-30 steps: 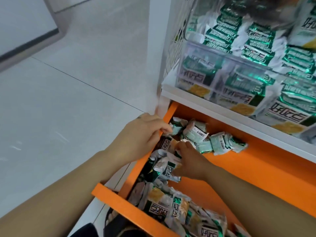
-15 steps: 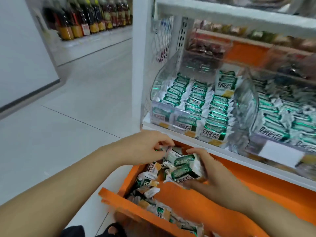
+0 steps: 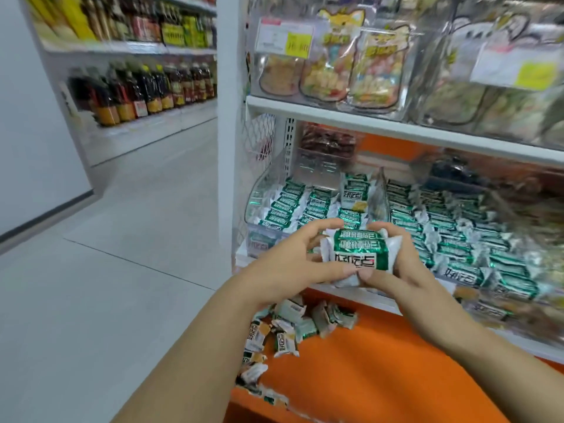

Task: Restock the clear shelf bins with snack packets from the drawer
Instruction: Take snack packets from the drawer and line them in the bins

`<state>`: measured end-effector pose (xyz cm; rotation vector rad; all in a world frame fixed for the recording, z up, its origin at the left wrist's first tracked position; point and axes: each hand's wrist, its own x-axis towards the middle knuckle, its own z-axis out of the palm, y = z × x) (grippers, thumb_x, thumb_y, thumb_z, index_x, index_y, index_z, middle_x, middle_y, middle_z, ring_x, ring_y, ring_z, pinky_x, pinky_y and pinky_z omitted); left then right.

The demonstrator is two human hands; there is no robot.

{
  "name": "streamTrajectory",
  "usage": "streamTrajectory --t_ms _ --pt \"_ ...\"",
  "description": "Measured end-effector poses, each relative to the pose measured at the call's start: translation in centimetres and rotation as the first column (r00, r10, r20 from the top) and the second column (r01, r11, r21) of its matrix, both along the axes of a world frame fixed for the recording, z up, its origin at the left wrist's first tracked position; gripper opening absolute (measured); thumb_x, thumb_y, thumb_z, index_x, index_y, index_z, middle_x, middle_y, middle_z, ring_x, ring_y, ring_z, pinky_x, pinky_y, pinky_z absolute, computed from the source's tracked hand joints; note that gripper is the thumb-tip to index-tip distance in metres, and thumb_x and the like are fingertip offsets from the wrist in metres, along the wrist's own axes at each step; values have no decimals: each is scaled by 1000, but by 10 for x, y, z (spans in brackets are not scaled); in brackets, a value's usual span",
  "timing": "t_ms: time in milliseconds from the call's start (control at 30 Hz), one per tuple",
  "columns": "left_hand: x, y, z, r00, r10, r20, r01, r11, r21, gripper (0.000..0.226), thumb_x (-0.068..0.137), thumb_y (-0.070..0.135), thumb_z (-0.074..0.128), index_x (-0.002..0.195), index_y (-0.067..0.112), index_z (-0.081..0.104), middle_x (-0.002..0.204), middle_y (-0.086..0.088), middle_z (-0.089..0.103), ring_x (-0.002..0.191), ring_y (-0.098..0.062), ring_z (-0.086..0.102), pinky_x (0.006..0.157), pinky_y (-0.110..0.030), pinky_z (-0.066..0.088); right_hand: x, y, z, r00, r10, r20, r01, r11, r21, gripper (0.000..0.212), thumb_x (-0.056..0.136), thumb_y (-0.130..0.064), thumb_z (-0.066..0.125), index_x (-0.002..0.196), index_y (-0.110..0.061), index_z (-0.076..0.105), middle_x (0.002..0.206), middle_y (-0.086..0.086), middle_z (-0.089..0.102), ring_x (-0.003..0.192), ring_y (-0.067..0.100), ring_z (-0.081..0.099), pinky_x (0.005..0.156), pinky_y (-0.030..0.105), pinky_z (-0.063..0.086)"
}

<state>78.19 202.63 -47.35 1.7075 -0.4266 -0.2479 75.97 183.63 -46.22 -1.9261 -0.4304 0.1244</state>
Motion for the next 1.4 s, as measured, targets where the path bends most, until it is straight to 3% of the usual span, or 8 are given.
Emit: streamTrajectory --t_ms 100,200,300,500,700,900,1233,1400 --pt "2 -3 -7 999 50 16 -49 996 -73 58 77 26 78 122 45 48 128 4 54 102 -6 65 89 -31 54 11 -9 7 994 9 110 10 986 -167 58 81 -43 68 126 -48 31 114 -26 56 107 3 58 93 36 48" --pt "9 2 -4 986 116 116 -117 993 6 56 74 29 79 121 40 50 117 11 58 99 -2 64 88 -37 55 22 -8 24 936 95 339 60 906 -419 76 67 -61 63 133 -49 26 134 -33 38 124 -12 37 101 14 36" --pt "17 5 0 976 126 177 -137 989 54 53 73 26 79 117 38 51 108 13 64 95 -7 66 84 -41 56 33 -3 36 913 190 361 39 840 -541 58 75 -47 71 121 -47 35 127 -28 45 115 -9 43 93 10 37" --pt "41 -2 7 928 147 342 -229 950 212 58 78 23 76 122 39 42 110 19 56 102 -4 57 84 -24 49 65 -7 28 901 132 412 114 846 -521 42 76 -28 75 102 -35 43 106 -5 53 96 8 47 84 28 40" --pt "105 -19 7 880 71 469 -291 861 417 75 76 24 75 137 36 33 127 7 53 112 -12 51 90 -34 46 114 -15 15 885 38 464 220 843 -490 40 77 -27 76 94 -38 41 109 -1 58 100 18 54 85 37 46" --pt "165 -32 -9 921 46 388 -254 825 505 60 80 30 73 130 33 40 118 5 53 87 -9 55 59 -17 36 157 -48 0 903 -109 416 358 726 -587 77 76 -51 70 139 -24 36 145 -3 39 128 13 40 104 27 32" --pt "222 -58 -29 953 1 302 -180 804 566 72 81 31 73 142 28 36 142 0 44 120 -15 47 92 -24 36 167 -59 -22 912 -176 370 349 807 -476 64 80 -50 63 136 -27 41 137 -13 37 111 -3 34 89 17 28" --pt "234 -65 -36 940 48 337 -230 821 523 69 83 29 72 142 29 37 143 2 43 124 -15 46 93 -19 34 166 -59 -23 919 -172 353 337 810 -481 65 82 -51 60 138 -30 37 140 -15 33 110 -3 34 88 20 30"
